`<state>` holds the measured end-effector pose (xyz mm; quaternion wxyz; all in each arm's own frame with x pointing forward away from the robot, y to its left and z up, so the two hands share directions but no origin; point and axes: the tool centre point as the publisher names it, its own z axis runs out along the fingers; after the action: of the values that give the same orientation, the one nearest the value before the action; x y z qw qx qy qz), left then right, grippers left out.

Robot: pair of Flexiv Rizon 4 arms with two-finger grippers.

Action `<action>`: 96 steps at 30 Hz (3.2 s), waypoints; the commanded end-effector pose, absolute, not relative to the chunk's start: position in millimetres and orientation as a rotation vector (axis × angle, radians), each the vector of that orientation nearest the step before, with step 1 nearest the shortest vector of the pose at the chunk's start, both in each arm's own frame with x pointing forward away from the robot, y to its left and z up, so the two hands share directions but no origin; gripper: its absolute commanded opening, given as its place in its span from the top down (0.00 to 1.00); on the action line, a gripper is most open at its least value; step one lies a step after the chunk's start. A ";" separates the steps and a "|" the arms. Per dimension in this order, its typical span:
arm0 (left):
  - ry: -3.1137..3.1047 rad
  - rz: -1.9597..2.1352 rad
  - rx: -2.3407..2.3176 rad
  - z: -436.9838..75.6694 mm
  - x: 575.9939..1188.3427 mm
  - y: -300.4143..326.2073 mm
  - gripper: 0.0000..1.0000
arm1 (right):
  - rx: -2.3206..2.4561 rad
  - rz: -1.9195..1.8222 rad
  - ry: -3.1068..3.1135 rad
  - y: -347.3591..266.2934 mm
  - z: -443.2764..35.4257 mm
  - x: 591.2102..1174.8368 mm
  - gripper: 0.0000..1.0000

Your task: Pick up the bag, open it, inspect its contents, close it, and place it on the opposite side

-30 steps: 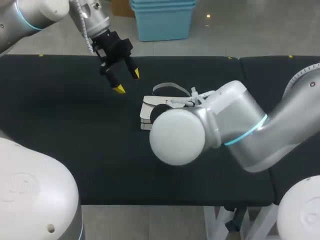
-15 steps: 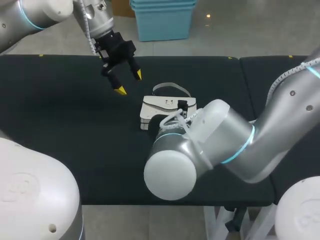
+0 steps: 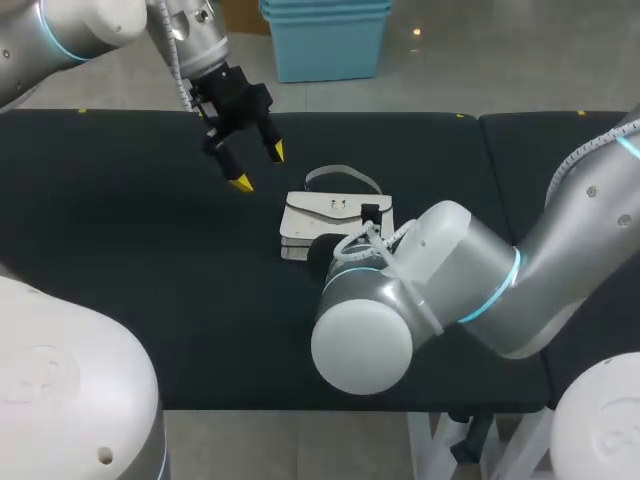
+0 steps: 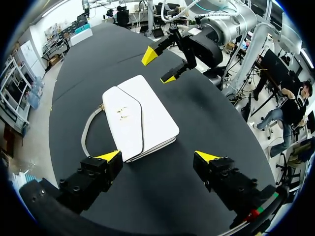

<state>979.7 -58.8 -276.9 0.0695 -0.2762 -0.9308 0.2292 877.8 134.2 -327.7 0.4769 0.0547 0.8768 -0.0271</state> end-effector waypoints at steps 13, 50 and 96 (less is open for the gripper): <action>-2.804 0.737 -0.915 -277.2 973.4 -63.8 0.00 | 0.134 -0.058 2.199 119.8 -354.3 905.3 0.53; -2.893 0.875 -1.201 -286.8 956.3 -92.6 0.00 | 0.210 -0.006 2.187 118.8 -375.0 909.9 1.00; -3.225 1.040 -1.448 -352.4 983.0 -133.8 0.56 | 0.210 -0.006 2.187 118.8 -375.0 909.9 1.00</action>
<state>983.4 -132.2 -346.3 -0.2563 -0.3819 -0.8473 0.2655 911.1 119.0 -372.3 0.4511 0.0860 0.8883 -0.0046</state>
